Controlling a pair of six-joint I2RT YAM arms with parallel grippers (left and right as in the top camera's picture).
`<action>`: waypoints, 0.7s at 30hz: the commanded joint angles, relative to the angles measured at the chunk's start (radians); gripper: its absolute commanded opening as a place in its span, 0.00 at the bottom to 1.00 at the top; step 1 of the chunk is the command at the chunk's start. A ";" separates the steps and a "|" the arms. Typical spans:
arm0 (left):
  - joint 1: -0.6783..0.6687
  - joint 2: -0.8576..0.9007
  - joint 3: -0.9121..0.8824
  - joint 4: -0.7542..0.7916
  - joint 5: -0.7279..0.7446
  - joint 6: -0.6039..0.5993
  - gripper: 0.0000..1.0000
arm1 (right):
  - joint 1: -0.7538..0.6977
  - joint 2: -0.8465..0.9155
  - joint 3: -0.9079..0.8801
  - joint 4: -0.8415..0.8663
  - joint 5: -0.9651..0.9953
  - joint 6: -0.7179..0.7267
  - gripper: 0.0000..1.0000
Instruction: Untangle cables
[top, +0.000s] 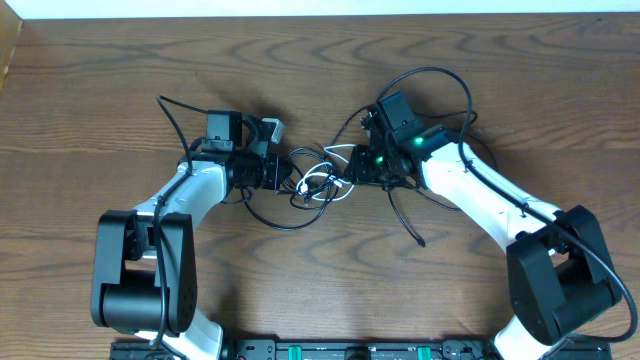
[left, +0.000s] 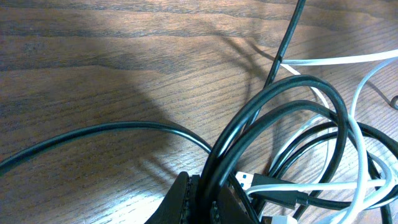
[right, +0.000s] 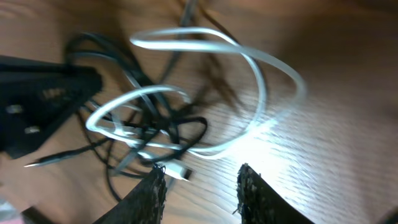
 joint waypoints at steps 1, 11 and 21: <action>0.004 0.002 -0.006 0.002 -0.005 -0.006 0.08 | 0.006 -0.034 0.034 0.066 -0.167 -0.027 0.35; 0.004 0.002 -0.006 0.001 -0.005 -0.006 0.08 | 0.110 -0.032 0.030 0.180 0.010 0.183 0.25; 0.004 0.002 -0.006 0.001 -0.005 -0.006 0.08 | 0.229 0.019 0.029 0.186 0.208 0.292 0.25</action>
